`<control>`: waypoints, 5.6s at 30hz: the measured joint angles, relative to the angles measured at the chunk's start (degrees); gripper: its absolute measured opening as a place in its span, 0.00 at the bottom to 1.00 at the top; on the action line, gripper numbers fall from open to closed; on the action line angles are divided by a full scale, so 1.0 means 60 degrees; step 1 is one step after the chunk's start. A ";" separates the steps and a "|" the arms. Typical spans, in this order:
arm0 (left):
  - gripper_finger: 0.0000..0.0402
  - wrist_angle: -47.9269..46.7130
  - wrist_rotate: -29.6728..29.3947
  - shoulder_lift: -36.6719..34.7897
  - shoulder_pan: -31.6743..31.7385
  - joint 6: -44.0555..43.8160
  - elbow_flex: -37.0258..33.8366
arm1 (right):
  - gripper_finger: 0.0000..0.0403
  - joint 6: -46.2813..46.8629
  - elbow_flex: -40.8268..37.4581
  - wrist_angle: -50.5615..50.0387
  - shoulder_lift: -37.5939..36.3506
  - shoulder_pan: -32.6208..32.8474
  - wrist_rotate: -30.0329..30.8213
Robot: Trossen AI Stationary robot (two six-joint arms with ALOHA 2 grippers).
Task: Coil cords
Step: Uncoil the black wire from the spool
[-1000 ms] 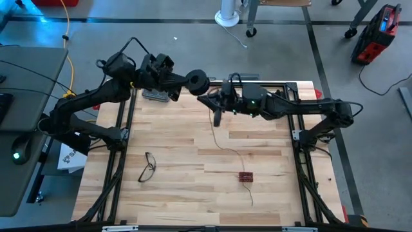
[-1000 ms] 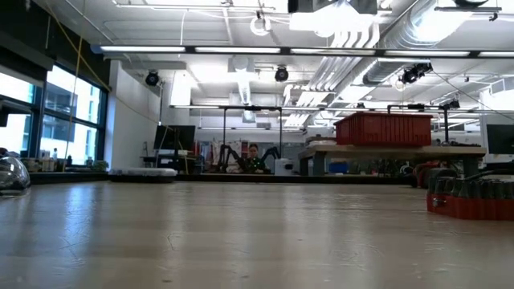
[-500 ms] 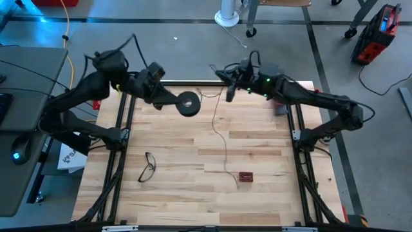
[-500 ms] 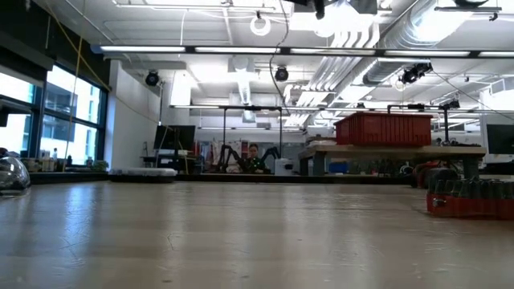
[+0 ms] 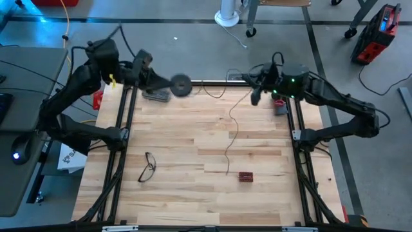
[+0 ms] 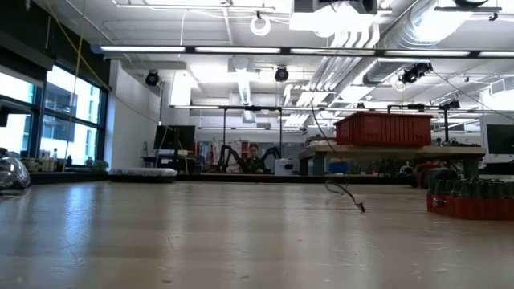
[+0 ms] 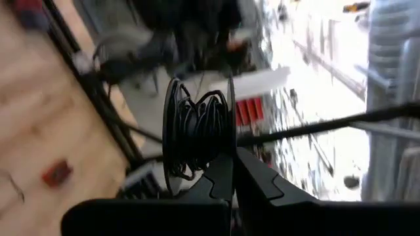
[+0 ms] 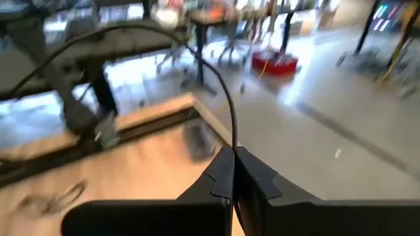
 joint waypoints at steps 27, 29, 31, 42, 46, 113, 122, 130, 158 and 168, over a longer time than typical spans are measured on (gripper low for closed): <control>0.00 0.1742 -0.1193 0.0114 0.2255 0.0591 0.0000 | 0.57 0.2646 0.0000 -0.2001 0.1287 0.4643 -0.2962; 0.00 0.1743 -0.1065 0.0173 0.2015 0.0479 0.0000 | 0.59 0.2363 -0.0004 -0.1596 0.1291 0.4520 -0.1768; 0.00 0.1753 -0.1040 0.0283 0.1489 0.0121 -0.0002 | 0.59 0.1891 -0.0004 -0.0769 0.1291 0.4282 -0.0515; 0.00 0.4852 -0.1005 0.1330 -0.1004 -0.1722 -0.0004 | 0.59 0.1210 0.0000 0.4856 0.1997 0.2201 -0.1699; 0.00 0.5116 -0.0990 0.1586 -0.1378 -0.1922 -0.0018 | 0.59 0.1215 0.0000 0.6548 0.2514 0.2082 -0.2499; 0.00 0.0926 -0.3587 0.0434 -0.1729 0.1289 0.0000 | 0.00 0.0344 0.0000 0.4212 0.0697 0.0969 -0.2004; 0.00 0.6018 -0.3508 0.0848 -0.0820 0.0766 -0.0002 | 0.00 0.1084 0.0000 0.4352 0.1265 0.2175 -0.2197; 0.00 0.6410 -0.3496 0.1027 -0.0925 0.0972 -0.0007 | 0.18 0.2438 0.0000 0.4610 0.2803 0.2846 -0.2346; 0.00 0.5131 -0.2225 0.2131 -0.2729 0.1558 -0.0018 | 0.47 0.0730 0.0004 0.6791 0.2180 0.2756 -0.2637; 0.00 0.5513 -0.2167 0.2243 -0.2736 0.1088 -0.0018 | 0.17 0.0717 0.0000 0.6741 0.2180 0.2882 -0.2507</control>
